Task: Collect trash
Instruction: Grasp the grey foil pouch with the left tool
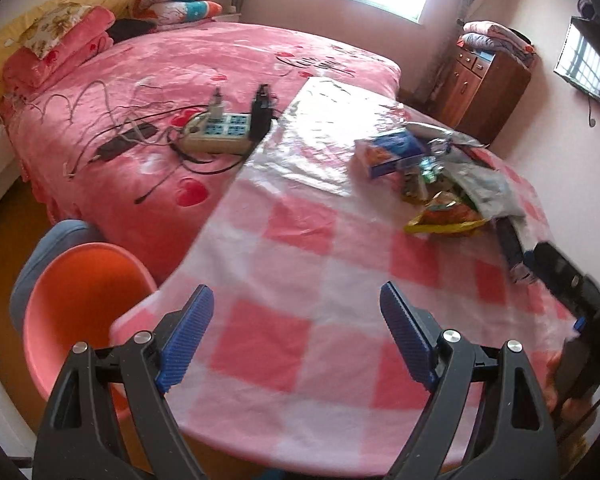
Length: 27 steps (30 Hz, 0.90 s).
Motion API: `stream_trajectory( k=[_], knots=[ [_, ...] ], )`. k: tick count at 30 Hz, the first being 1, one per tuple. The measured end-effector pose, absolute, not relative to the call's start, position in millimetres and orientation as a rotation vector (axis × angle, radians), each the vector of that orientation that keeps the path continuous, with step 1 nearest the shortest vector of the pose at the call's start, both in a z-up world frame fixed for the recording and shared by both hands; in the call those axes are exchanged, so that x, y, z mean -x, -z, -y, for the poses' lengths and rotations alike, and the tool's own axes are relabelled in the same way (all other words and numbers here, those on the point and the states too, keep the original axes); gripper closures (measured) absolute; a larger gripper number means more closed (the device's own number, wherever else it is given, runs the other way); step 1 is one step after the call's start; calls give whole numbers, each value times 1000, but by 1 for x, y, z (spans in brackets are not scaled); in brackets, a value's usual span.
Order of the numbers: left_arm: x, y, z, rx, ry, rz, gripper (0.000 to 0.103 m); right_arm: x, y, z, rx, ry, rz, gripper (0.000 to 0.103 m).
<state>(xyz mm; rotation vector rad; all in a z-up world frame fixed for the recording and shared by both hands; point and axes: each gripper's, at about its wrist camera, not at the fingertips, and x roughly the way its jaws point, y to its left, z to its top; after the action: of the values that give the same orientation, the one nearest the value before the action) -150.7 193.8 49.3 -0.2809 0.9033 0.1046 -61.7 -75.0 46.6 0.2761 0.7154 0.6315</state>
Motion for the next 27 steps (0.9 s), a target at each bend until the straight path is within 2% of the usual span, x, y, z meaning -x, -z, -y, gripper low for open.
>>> stream_trajectory(
  k=[8, 16, 27],
  knots=[
    [96, -83, -163, 361, -19, -899, 17, 52, -53, 127, -349, -548, -657, 5],
    [1, -113, -104, 364, 114, -938, 17, 40, -53, 173, -439, -476, -624, 5],
    [-153, -79, -37, 285, 120, -1127, 17, 26, -37, 204, -491, -409, -644, 5]
  ],
)
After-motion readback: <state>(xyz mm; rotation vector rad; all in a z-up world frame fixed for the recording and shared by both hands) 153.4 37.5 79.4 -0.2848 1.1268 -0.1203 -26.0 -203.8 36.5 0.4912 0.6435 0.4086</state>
